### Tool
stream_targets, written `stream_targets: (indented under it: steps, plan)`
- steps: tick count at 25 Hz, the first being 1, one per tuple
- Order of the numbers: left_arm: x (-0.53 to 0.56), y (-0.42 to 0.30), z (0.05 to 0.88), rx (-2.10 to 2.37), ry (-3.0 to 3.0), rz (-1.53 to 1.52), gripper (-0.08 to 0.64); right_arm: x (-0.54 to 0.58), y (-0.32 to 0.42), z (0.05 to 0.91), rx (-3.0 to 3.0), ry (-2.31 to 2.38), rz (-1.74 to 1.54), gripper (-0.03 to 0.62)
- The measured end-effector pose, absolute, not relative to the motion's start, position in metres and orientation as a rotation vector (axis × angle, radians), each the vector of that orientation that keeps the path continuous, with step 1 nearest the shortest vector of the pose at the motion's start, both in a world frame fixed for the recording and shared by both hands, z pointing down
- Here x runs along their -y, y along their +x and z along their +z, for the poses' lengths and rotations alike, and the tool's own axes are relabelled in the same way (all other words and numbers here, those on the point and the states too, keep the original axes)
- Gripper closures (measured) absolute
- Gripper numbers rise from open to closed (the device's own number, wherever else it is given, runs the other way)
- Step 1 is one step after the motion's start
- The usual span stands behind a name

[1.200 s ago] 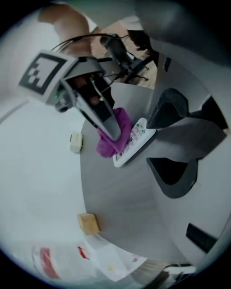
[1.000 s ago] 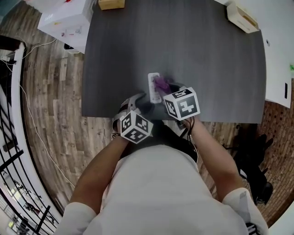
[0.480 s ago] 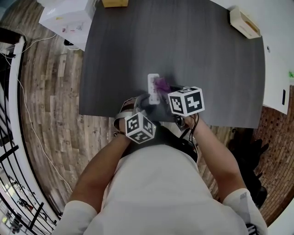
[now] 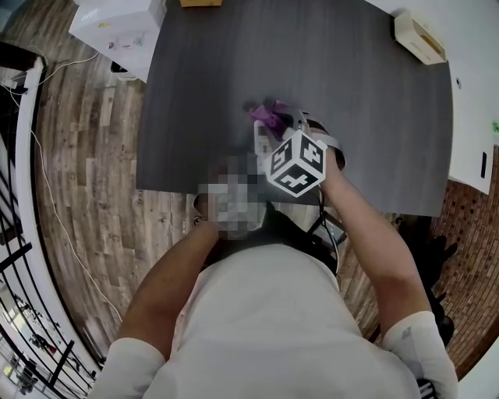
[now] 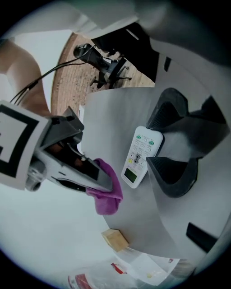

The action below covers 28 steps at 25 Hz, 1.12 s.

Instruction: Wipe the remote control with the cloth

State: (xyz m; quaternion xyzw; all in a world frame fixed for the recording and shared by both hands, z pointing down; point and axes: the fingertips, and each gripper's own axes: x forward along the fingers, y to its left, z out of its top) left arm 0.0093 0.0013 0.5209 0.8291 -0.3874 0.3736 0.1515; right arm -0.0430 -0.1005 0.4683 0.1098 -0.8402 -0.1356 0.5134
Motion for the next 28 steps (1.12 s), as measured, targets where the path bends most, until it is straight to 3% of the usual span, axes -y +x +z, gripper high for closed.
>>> stream_targets:
  steps: [5, 28]
  plan:
    - [0.000, 0.011, 0.520, 1.115, 2.366, 1.072, 0.374, 0.081, -0.046, 0.500, 1.958, 0.141, -0.385, 0.492]
    - [0.003, 0.008, 0.524, 1.157, 2.300, 0.975, 0.342, 0.046, -0.028, 0.498, 1.975, 0.059, -0.218, 0.492]
